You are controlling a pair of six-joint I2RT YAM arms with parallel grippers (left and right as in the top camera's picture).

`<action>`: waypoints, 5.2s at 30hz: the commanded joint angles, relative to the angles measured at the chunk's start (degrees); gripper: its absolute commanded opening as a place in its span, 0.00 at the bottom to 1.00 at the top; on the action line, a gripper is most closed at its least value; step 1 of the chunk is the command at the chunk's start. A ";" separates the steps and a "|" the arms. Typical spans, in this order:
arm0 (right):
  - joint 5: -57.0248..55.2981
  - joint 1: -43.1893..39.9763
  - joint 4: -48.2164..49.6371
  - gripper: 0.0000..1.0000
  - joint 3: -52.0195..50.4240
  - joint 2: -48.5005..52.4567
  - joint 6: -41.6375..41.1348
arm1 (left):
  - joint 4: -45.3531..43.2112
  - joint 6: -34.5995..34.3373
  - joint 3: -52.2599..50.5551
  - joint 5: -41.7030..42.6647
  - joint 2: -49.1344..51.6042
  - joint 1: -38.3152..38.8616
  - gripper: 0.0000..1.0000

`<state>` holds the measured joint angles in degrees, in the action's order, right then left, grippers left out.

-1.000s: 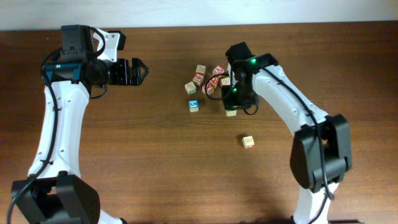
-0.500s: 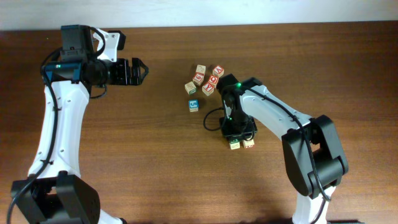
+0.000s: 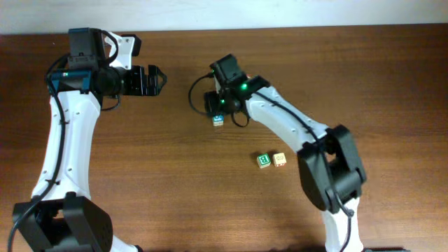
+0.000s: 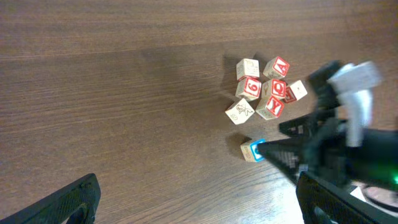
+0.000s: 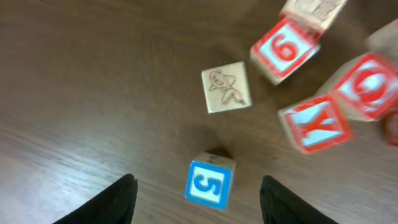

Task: Rotate 3 blocks

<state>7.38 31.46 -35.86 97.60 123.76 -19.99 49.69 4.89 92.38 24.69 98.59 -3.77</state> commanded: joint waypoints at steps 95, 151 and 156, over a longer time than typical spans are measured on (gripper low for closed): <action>-3.80 -0.04 -22.18 0.04 -24.96 -14.67 -4.02 | -0.09 -0.11 0.72 0.83 0.04 -0.04 0.99; 24.79 -35.63 -3.04 0.04 -48.19 -29.49 9.29 | -22.01 -33.16 -22.27 8.63 16.83 35.87 0.00; 25.00 -35.63 -3.08 0.04 -48.19 -29.49 9.25 | -22.01 -35.34 -22.27 13.11 16.83 36.04 0.00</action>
<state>31.29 -3.77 -38.94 49.69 94.04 -11.38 27.75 -29.87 70.43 35.66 114.87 32.34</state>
